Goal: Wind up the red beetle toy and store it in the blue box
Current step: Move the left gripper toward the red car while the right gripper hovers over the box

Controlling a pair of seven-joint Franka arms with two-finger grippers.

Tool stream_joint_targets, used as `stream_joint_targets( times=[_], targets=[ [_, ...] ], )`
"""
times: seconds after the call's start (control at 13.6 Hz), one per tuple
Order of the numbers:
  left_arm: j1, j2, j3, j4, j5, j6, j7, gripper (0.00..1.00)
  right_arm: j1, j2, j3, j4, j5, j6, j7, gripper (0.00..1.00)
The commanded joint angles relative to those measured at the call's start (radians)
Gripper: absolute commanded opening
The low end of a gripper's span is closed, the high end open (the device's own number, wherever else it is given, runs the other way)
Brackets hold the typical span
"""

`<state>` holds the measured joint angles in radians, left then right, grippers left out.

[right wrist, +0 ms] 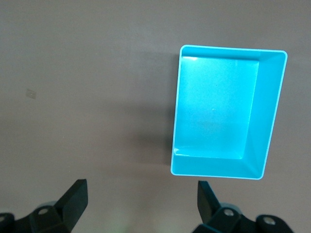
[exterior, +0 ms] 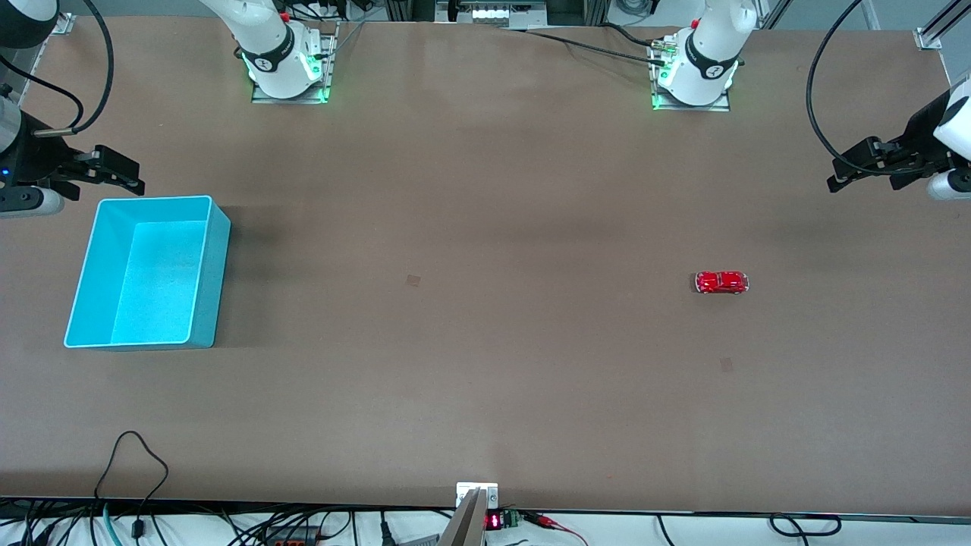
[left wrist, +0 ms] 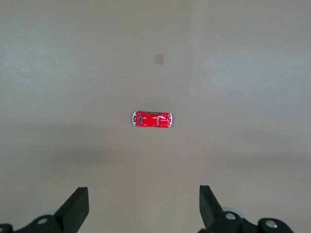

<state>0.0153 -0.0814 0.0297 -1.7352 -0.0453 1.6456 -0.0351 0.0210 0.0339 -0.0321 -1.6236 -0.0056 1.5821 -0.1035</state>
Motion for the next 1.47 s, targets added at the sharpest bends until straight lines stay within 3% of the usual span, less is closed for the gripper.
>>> stream_joint_targets(
  times=[0.0, 0.29, 0.37, 0.44, 0.66, 0.73, 0.95, 1.17, 1.39],
  targets=[
    [0.0, -0.052, -0.007, -0.068, 0.015, 0.006, -0.008, 1.0, -0.003, 0.001, -0.002, 0.013, 0.004, -0.017, 0.013, 1.0],
    [-0.002, -0.035, -0.005, -0.099, 0.025, 0.01, 0.006, 1.0, -0.003, 0.003, -0.002, 0.013, 0.004, -0.016, 0.011, 1.0],
    [-0.015, -0.009, -0.011, -0.099, 0.083, -0.027, 0.014, 1.0, -0.004, 0.012, -0.002, 0.014, 0.004, -0.016, -0.004, 1.0],
    [-0.015, 0.023, -0.049, -0.11, 0.141, -0.035, 0.017, 1.0, -0.003, 0.021, -0.002, 0.016, 0.004, -0.016, -0.004, 1.0],
    [-0.021, 0.101, -0.105, -0.13, 0.148, -0.01, 0.068, 1.0, -0.007, 0.034, -0.003, 0.011, 0.007, -0.016, -0.002, 1.0],
    [-0.021, 0.121, -0.131, -0.139, 0.15, 0.012, 0.107, 1.0, -0.004, 0.081, -0.003, 0.017, 0.007, -0.016, -0.007, 1.0],
    [-0.023, 0.196, -0.149, -0.15, 0.148, 0.091, 0.306, 1.0, 0.004, 0.129, 0.0, 0.018, -0.008, -0.04, -0.004, 1.0],
    [-0.015, 0.206, -0.152, -0.245, 0.147, 0.248, 0.551, 1.0, 0.0, 0.161, 0.0, 0.016, -0.01, -0.047, -0.002, 1.0],
    [-0.017, 0.242, -0.152, -0.261, 0.148, 0.292, 0.781, 1.0, -0.003, 0.161, 0.0, 0.013, -0.011, -0.054, 0.001, 1.0]
  ],
)
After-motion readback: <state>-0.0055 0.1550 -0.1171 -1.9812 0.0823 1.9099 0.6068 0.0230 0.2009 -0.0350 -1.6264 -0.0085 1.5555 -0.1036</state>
